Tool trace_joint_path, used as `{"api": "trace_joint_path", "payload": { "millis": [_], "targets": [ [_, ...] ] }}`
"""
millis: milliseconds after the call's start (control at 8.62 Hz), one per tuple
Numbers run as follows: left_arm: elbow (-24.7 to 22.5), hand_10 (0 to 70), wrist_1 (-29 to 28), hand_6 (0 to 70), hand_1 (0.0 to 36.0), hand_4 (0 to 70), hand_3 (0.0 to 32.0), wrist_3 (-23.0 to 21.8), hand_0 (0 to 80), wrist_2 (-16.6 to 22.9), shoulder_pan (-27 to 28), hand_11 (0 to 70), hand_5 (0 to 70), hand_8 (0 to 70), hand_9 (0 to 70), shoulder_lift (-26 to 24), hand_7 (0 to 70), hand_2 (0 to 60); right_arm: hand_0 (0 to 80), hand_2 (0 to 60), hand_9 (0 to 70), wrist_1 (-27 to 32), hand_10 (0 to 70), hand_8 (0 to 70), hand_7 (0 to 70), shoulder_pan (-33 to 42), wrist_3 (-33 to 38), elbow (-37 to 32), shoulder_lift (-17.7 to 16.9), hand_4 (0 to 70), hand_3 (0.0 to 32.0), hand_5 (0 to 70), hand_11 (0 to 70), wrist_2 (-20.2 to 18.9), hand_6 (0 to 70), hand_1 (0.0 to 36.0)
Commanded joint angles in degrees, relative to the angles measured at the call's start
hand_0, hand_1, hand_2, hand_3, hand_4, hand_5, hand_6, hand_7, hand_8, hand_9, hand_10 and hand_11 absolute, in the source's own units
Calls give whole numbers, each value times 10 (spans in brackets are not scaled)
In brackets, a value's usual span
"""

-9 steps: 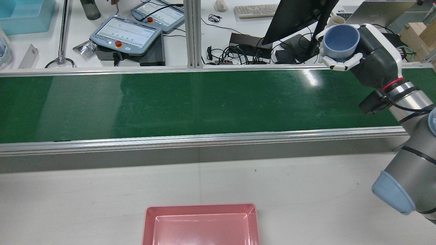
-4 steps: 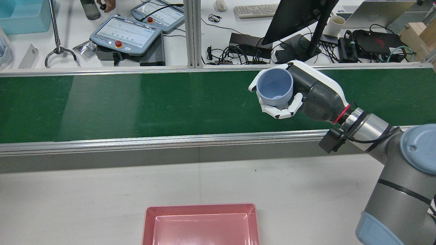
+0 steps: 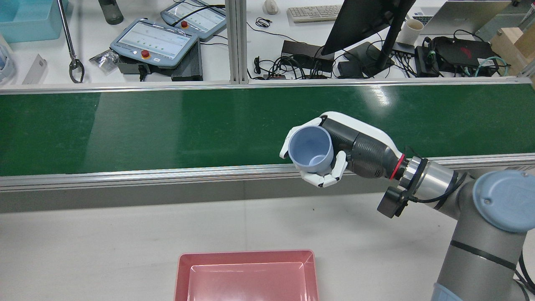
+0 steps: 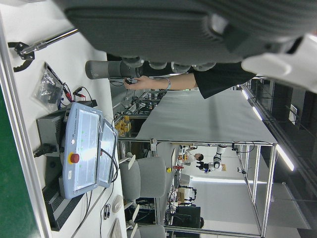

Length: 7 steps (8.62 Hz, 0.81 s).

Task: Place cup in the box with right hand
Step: 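Lift the cup off the conveyor and carry it toward the pink box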

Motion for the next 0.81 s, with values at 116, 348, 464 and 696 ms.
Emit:
{"api": "trace_joint_path", "payload": {
  "millis": [116, 348, 464, 696],
  "targets": [
    [0, 0, 0, 0, 0, 0, 0, 0, 0, 0, 0, 0, 0, 0, 0, 0, 0, 0, 758, 600, 700, 2, 661, 700, 700, -109, -23, -5, 5, 700, 0, 246, 700, 25, 500, 360],
    [1, 0, 0, 0, 0, 0, 0, 0, 0, 0, 0, 0, 0, 0, 0, 0, 0, 0, 800, 160, 417, 1, 114, 241, 622, -104, -27, -2, -16, 401, 0, 134, 199, 25, 165, 352],
    [1, 0, 0, 0, 0, 0, 0, 0, 0, 0, 0, 0, 0, 0, 0, 0, 0, 0, 800, 38, 164, 2, 30, 71, 385, -103, -37, -2, -15, 465, 0, 87, 70, 39, 97, 271],
    [1, 0, 0, 0, 0, 0, 0, 0, 0, 0, 0, 0, 0, 0, 0, 0, 0, 0, 363, 11, 95, 6, 0, 5, 430, -103, -37, 3, -8, 389, 0, 1, 0, 92, 72, 4]
  ]
}}
